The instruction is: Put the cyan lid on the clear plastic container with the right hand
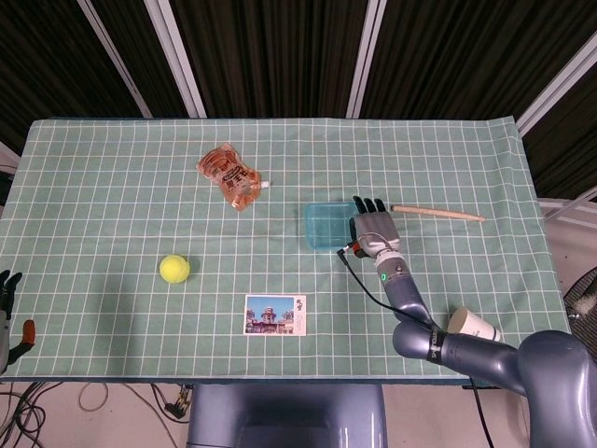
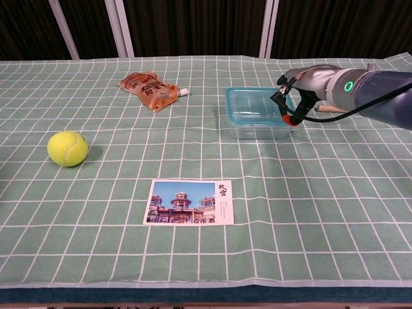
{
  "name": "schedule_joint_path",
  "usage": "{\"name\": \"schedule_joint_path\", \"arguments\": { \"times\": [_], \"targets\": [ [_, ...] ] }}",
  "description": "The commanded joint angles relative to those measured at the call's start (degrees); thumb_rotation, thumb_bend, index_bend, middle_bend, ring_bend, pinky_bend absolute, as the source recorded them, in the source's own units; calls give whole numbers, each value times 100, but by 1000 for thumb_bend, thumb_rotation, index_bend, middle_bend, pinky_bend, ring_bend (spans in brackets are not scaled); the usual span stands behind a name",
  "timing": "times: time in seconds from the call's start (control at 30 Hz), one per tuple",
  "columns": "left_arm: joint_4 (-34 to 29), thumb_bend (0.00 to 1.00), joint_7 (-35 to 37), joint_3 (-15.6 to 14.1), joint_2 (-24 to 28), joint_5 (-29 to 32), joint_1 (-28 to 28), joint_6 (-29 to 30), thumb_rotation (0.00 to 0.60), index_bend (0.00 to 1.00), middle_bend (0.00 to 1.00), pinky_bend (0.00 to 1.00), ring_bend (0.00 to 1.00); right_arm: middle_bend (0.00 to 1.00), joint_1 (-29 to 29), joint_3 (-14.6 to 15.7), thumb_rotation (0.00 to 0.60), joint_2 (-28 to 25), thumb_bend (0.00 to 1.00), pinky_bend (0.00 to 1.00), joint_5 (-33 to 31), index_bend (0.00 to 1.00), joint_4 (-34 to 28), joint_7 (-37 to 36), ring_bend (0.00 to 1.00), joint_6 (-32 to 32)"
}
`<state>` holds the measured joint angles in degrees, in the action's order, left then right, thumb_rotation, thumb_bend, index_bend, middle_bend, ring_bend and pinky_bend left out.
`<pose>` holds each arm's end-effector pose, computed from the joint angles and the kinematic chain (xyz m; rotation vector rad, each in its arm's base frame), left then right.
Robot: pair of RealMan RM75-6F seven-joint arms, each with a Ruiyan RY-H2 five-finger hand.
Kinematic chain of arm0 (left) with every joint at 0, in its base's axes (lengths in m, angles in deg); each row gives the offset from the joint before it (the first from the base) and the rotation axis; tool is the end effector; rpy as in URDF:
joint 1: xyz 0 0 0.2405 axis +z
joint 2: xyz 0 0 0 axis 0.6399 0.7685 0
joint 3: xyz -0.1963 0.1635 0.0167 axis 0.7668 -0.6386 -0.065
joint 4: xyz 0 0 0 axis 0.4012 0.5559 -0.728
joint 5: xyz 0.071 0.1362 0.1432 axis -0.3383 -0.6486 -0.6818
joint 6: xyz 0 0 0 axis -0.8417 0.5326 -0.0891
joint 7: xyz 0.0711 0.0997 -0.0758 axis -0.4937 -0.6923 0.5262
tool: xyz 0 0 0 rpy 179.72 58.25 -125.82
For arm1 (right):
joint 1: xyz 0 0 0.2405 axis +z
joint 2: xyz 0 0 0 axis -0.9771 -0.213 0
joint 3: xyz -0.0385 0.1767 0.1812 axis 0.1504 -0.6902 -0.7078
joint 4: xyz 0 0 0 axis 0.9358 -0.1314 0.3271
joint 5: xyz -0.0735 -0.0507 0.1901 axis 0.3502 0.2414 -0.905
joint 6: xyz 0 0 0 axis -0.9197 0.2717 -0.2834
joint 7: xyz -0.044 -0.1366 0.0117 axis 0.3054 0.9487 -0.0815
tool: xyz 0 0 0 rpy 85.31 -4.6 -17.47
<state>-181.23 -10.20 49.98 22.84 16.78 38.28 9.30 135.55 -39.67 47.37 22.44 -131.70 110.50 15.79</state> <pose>-0.3183 0.1569 0.1551 -1.2330 -0.9865 -0.6244 -0.1313 -0.4165 -0.0222 1.7206 -1.0443 0.6793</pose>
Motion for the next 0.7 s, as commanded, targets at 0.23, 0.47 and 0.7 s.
{"name": "schedule_joint_path", "arguments": {
  "times": [0.23,0.47,0.7],
  "targets": [
    [-15,504,17,-5,9,6,-1,-14,600,47,0,0,0,0,151,-379,600,-79,501,0,-186,605,4,47,0,-154],
    [-59,504,51,6,33,74,-6,-57,600,47,0,0,0,0,362,-590,600,97,501,0,-393,605,432,88,0,-20],
    [-85,504,57,16,49,143,-15,-94,600,47,0,0,0,0,599,-664,600,519,501,0,-618,605,1261,152,0,323]
  ]
}}
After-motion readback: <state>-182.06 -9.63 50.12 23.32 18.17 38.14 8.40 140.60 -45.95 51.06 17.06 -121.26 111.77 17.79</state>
